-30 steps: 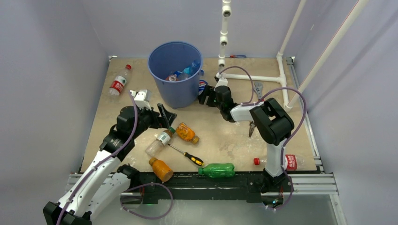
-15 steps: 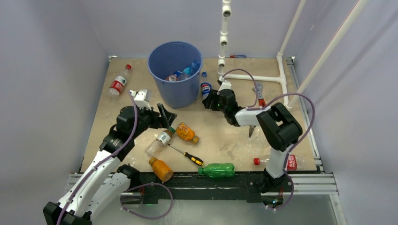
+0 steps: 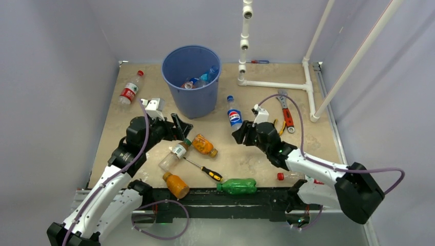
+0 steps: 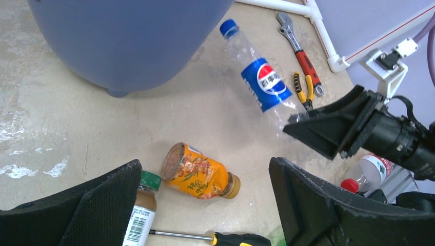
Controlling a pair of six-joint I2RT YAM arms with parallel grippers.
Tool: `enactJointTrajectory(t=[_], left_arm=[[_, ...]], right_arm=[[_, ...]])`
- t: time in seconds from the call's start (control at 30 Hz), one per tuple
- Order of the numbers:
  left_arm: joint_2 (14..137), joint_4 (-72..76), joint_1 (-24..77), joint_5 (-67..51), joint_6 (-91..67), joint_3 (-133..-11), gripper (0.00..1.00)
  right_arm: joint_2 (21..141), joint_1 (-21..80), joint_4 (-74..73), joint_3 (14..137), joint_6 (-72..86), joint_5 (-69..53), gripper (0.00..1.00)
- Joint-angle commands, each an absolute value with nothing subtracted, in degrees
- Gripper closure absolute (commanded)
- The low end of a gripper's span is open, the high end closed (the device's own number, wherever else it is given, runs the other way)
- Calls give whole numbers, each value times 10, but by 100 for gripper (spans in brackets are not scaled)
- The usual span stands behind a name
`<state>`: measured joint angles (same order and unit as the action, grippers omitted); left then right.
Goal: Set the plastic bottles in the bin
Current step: Move the plastic bottle to the center of the board.
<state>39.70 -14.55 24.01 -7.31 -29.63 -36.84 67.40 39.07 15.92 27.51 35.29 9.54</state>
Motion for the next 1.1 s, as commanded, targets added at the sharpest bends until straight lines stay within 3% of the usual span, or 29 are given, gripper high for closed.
enactJointTrajectory(t=[0.0, 0.27, 0.4, 0.53, 1.07], left_arm=[[387, -125, 236, -86, -309, -365, 5], [385, -126, 236, -87, -310, -363, 5], [390, -125, 236, -93, -310, -363, 5], [392, -124, 236, -95, -310, -362, 5], [396, -128, 236, -101, -308, -362, 5]], right_arm=[[623, 438, 42, 257, 398, 116, 55], [540, 456, -8, 207, 446, 85, 48], [547, 458, -19, 220, 451, 86, 23], [554, 458, -27, 243, 433, 111, 13], [794, 456, -37, 379, 336, 190, 7]])
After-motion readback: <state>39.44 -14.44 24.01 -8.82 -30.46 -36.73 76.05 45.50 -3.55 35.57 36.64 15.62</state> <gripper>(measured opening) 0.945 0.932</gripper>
